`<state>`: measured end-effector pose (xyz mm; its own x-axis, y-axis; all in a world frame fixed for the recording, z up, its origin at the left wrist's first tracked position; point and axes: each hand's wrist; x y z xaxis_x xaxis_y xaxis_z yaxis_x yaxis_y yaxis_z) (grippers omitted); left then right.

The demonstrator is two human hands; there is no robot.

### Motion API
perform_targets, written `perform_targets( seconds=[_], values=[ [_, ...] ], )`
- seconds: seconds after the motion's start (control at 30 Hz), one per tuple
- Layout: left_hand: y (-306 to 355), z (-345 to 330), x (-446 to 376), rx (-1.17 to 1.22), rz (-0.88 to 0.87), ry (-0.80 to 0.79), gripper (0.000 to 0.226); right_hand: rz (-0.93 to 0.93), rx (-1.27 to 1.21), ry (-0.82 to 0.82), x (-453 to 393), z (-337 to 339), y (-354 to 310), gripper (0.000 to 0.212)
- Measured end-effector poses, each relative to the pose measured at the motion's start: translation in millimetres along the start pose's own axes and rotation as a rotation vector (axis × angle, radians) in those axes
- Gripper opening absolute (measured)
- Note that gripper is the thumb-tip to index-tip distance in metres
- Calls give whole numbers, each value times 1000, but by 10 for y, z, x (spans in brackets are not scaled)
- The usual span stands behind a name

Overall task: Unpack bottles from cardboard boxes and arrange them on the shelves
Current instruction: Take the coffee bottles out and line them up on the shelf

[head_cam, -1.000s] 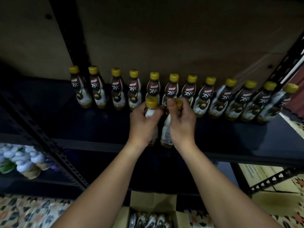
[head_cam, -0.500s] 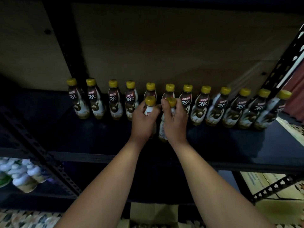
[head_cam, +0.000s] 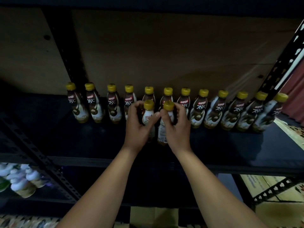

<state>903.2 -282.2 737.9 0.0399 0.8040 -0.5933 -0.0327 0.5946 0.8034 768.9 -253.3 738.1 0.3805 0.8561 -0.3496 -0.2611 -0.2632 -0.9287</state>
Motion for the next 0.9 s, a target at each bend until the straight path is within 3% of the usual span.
perform_targets(
  seconds=[0.2, 0.47, 0.6, 0.7, 0.9],
  values=[
    [-18, 26, 105, -6, -30, 28, 40, -37, 12, 15, 93, 12, 123, 52],
    [76, 108, 134, 45, -1, -43, 38, -35, -6, -112, 134, 85, 81, 25],
    [-7, 136, 209, -8, 24, -65, 49, -54, 7, -138, 188, 95, 101, 46],
    [-91, 169, 252, -62, 42, -11, 59, -31, 51, -112, 204, 92, 171, 50],
    [-115, 185, 261, 12, 91, -38, 50, 0, 82, -80, 173, 90, 293, 54]
  ],
)
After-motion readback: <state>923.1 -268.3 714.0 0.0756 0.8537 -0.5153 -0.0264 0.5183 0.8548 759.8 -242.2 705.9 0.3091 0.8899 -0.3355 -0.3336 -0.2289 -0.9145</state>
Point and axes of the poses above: each hand's wrist, its own x-axis away from the middle knuckle, its own z-axis out of the back of the hand, y = z × x, and after that the axes turned 7 degrees about -z, right-handed
